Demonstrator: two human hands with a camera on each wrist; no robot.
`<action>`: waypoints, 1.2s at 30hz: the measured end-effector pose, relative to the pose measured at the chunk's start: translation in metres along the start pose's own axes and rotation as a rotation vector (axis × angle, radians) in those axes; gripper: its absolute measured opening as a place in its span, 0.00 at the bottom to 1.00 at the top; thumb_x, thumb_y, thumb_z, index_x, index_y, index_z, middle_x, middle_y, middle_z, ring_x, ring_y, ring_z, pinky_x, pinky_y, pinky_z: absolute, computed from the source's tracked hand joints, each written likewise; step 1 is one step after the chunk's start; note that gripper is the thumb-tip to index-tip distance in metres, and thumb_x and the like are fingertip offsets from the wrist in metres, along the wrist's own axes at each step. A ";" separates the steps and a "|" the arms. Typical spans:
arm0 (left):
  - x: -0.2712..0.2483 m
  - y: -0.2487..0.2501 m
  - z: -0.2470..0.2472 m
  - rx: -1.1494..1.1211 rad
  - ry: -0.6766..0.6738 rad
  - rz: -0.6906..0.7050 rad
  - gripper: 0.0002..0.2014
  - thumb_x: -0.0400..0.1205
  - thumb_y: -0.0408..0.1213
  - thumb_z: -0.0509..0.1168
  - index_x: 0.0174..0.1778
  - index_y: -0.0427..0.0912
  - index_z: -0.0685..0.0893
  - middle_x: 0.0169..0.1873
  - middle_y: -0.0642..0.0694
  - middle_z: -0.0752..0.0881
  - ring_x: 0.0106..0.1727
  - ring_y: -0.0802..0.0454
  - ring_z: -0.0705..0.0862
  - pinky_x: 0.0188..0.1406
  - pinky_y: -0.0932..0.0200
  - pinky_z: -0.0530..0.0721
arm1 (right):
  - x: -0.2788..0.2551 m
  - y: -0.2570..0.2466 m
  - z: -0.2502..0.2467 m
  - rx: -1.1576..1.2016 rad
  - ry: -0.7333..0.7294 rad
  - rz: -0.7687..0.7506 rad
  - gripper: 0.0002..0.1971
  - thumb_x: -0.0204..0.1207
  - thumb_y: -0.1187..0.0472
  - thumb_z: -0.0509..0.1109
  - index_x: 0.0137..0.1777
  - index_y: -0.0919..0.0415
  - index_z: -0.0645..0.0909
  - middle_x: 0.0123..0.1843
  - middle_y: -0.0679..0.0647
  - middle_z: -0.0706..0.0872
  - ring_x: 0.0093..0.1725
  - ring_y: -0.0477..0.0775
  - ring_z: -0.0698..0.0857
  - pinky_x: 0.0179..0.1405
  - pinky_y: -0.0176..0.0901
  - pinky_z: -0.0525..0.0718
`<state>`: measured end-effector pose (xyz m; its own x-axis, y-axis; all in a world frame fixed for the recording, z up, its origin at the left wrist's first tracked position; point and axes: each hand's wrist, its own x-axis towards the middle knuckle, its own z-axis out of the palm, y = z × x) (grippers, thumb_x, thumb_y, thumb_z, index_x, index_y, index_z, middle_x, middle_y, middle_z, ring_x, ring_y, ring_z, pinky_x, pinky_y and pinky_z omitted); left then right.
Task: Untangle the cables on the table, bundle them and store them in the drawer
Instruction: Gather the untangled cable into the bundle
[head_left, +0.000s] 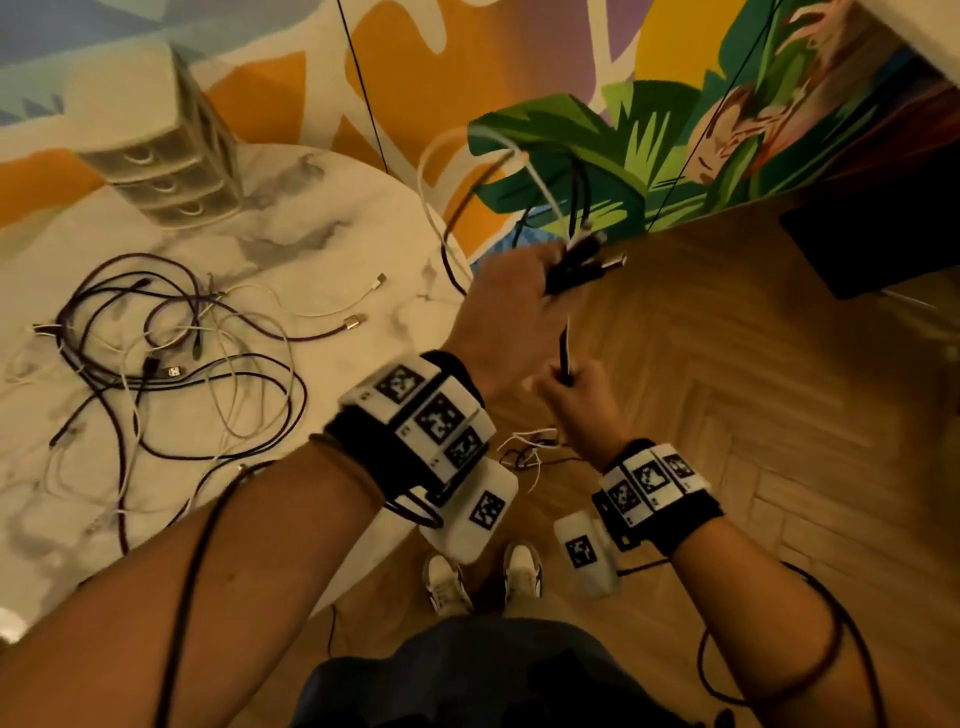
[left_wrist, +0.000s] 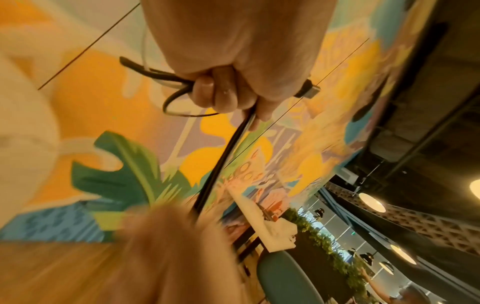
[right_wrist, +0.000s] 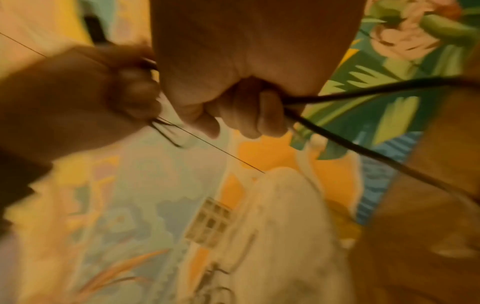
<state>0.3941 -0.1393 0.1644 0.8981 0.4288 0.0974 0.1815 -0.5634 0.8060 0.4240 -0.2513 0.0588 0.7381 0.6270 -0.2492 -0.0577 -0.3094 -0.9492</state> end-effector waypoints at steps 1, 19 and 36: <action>0.004 0.006 -0.009 -0.013 0.054 0.070 0.07 0.82 0.36 0.67 0.52 0.39 0.87 0.39 0.55 0.84 0.39 0.63 0.81 0.39 0.82 0.74 | 0.000 0.014 -0.001 -0.031 0.009 0.066 0.20 0.76 0.68 0.66 0.24 0.57 0.66 0.20 0.46 0.67 0.19 0.41 0.65 0.22 0.32 0.67; 0.017 0.040 -0.071 0.225 0.341 0.401 0.09 0.81 0.33 0.63 0.46 0.31 0.86 0.37 0.36 0.89 0.39 0.38 0.86 0.40 0.44 0.78 | 0.011 0.160 -0.047 -0.086 0.258 0.680 0.14 0.79 0.52 0.69 0.34 0.58 0.79 0.32 0.56 0.80 0.37 0.58 0.78 0.42 0.49 0.75; -0.001 0.002 0.015 0.048 0.065 0.253 0.10 0.77 0.34 0.63 0.49 0.34 0.86 0.39 0.39 0.90 0.41 0.43 0.88 0.42 0.44 0.83 | 0.021 0.134 -0.057 -0.472 -0.195 0.099 0.61 0.47 0.36 0.84 0.80 0.37 0.54 0.77 0.45 0.69 0.75 0.50 0.71 0.70 0.51 0.77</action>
<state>0.3997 -0.1513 0.1578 0.8900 0.3140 0.3306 -0.0252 -0.6902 0.7232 0.4699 -0.3206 -0.0622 0.6028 0.6861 -0.4073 0.2217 -0.6344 -0.7406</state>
